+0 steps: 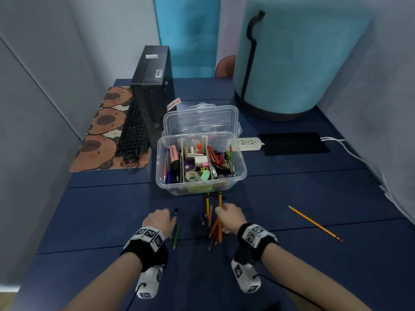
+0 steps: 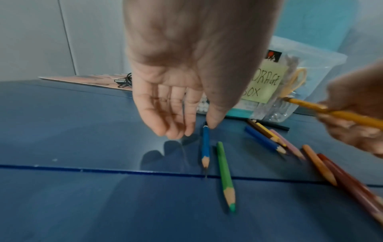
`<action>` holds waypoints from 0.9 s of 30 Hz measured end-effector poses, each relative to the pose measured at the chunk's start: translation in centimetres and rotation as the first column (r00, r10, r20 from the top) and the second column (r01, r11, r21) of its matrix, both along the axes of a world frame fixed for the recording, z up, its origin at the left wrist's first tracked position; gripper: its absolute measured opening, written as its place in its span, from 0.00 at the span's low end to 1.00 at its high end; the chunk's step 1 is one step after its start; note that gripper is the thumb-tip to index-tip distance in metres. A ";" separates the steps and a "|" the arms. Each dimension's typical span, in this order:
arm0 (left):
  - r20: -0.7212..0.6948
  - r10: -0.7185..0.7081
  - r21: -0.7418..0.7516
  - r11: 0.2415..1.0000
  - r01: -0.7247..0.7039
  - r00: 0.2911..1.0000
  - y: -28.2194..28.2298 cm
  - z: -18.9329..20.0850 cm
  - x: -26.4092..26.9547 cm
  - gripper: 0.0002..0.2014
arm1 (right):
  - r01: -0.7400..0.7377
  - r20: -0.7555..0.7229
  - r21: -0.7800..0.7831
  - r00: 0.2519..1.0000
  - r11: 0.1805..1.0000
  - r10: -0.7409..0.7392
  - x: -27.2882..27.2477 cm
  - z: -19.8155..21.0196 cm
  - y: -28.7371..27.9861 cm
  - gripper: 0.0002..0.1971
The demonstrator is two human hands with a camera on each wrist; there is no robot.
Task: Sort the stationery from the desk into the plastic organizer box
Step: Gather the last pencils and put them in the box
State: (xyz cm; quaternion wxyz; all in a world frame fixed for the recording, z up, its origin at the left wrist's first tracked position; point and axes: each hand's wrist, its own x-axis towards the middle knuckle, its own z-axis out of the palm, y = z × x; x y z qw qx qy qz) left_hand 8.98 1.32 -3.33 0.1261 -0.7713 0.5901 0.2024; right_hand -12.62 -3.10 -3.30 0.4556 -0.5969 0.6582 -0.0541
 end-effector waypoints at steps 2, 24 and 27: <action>0.003 -0.003 -0.009 1.000 0.003 1.000 -0.1 -0.1 -0.1 0.19 | 0.157 0.026 -0.006 0.987 0.988 -0.156 -4.5 -0.3 -0.9 0.09; -0.005 0.008 -0.110 0.994 -0.008 1.000 0.4 -0.5 -1.1 0.19 | 0.088 -0.300 -0.128 0.946 0.988 -0.123 -9.8 -2.2 1.3 0.07; -0.005 0.016 -0.099 0.995 -0.017 1.000 0.9 -0.8 -0.5 0.19 | 0.116 -0.283 -0.165 0.946 0.979 -0.159 -8.8 -2.1 1.5 0.09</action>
